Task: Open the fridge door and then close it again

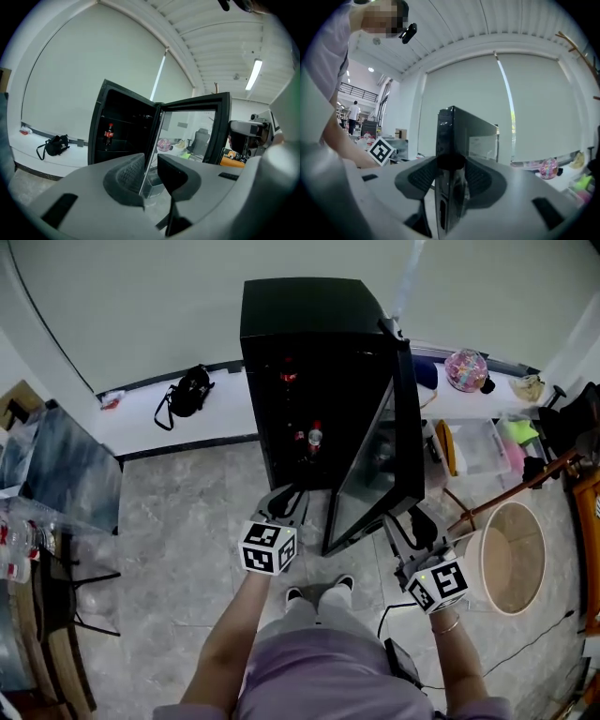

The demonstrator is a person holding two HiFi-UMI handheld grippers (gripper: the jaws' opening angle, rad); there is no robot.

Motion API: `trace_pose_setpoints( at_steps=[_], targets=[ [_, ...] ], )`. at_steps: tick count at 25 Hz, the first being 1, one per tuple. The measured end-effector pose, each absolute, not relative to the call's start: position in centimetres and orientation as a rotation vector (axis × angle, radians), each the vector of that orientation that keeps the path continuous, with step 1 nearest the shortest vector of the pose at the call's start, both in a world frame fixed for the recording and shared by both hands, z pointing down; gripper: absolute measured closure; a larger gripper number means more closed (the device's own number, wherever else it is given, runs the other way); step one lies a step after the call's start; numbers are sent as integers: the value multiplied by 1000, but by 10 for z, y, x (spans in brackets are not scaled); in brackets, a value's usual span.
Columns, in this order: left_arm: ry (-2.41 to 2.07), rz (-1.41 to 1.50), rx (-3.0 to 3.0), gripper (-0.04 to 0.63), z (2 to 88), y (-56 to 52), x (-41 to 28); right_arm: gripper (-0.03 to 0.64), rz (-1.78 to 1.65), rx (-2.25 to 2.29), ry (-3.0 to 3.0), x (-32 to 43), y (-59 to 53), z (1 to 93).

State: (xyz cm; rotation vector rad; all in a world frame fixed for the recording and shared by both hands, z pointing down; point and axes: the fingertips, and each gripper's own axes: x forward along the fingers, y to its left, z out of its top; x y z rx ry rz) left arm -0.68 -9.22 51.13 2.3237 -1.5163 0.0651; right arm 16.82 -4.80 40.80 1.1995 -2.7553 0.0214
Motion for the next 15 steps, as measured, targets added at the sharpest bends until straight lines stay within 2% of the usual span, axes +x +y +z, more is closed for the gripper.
trace_pose_setpoints(
  at_steps=[7,15],
  targets=[
    [-1541,7,2340,506,497,-74,-33,433,5,1047,-2848,114,-53,407],
    [-1509,-24,2385,460,486,-63,-33,436,-13,908,-2902,69,-64,406]
  ],
)
